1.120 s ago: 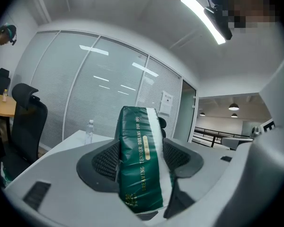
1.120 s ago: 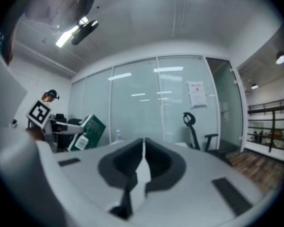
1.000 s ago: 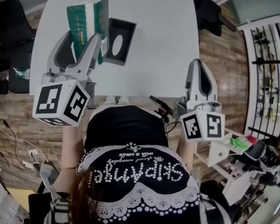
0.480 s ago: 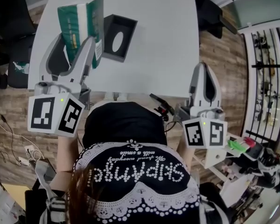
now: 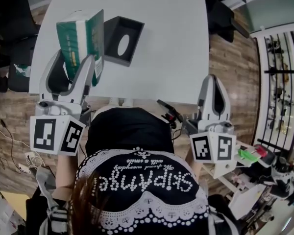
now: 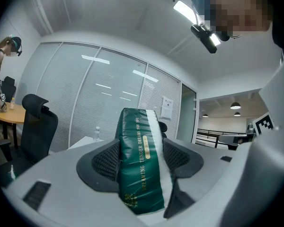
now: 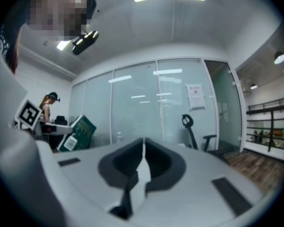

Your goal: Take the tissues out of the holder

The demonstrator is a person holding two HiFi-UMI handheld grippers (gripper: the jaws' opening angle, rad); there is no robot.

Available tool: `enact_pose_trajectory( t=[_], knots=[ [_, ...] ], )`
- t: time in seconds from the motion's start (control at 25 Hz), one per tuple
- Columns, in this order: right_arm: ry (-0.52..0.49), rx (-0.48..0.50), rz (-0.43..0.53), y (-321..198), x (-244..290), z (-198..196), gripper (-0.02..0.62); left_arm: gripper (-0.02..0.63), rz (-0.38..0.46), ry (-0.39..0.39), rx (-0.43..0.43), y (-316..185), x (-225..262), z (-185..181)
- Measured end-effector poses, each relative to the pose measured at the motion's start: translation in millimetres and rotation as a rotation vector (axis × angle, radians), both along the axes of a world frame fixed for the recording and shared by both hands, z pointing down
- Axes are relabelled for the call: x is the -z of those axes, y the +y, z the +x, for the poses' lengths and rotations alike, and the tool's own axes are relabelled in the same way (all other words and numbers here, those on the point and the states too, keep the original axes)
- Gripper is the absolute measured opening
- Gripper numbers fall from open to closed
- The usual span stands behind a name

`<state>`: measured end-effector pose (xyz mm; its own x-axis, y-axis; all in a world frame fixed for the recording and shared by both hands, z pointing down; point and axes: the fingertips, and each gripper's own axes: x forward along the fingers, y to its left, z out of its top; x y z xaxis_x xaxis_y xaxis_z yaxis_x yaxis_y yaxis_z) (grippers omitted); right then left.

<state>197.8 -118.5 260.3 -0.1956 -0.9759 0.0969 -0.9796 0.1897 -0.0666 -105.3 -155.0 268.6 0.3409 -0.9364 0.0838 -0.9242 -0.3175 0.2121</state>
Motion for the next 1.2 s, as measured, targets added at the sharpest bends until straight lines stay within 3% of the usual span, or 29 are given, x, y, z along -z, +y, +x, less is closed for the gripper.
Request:
enact_pose_trajectory(
  t=[1.2],
  knots=[
    [-0.016, -0.016, -0.052, 11.7, -19.2, 3.0, 0.037, 0.310, -0.002, -0.024, 0.004, 22.4, -18.6, -2.6]
  ],
)
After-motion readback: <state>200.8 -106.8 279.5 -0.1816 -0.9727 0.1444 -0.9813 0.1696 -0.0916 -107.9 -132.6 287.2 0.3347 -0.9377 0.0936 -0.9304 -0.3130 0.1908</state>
